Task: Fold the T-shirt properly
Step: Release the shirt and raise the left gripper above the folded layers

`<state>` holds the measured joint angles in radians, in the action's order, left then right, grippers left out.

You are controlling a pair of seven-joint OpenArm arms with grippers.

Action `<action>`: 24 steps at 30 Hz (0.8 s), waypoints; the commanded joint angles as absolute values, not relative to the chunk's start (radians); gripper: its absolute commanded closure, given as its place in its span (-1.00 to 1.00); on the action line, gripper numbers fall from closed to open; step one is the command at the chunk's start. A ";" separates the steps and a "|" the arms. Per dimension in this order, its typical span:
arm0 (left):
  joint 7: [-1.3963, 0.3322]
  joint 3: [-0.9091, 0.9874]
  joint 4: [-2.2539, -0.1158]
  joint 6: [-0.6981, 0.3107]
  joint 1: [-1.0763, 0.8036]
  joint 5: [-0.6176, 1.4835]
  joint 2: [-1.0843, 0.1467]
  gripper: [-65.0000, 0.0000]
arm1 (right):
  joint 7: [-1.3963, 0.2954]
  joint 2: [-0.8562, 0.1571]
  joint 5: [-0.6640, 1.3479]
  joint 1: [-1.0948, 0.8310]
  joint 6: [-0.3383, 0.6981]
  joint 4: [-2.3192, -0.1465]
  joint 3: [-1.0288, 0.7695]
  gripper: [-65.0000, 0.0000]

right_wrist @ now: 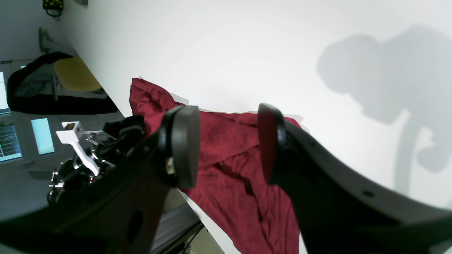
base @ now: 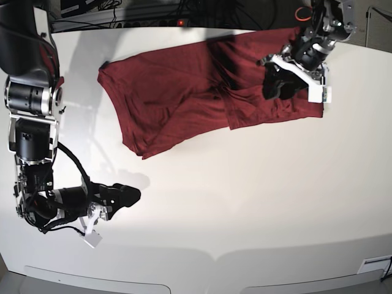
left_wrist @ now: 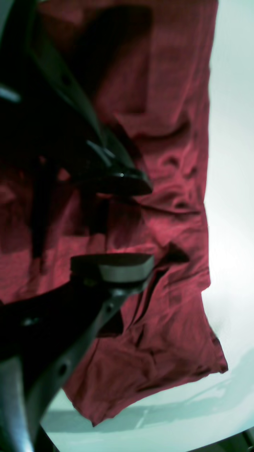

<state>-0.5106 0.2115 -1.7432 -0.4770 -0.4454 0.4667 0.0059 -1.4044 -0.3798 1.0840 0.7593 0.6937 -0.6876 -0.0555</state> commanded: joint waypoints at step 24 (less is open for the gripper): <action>-0.500 -0.030 -1.760 -0.374 -0.310 0.456 0.086 0.19 | -1.396 -0.394 1.157 0.800 0.698 -0.703 -0.059 0.17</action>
<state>-0.5243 -0.0265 -1.7424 -0.3653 -0.3176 0.4404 0.0830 -1.4044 -0.3798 1.1297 0.7593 0.6937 -0.6876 -0.0555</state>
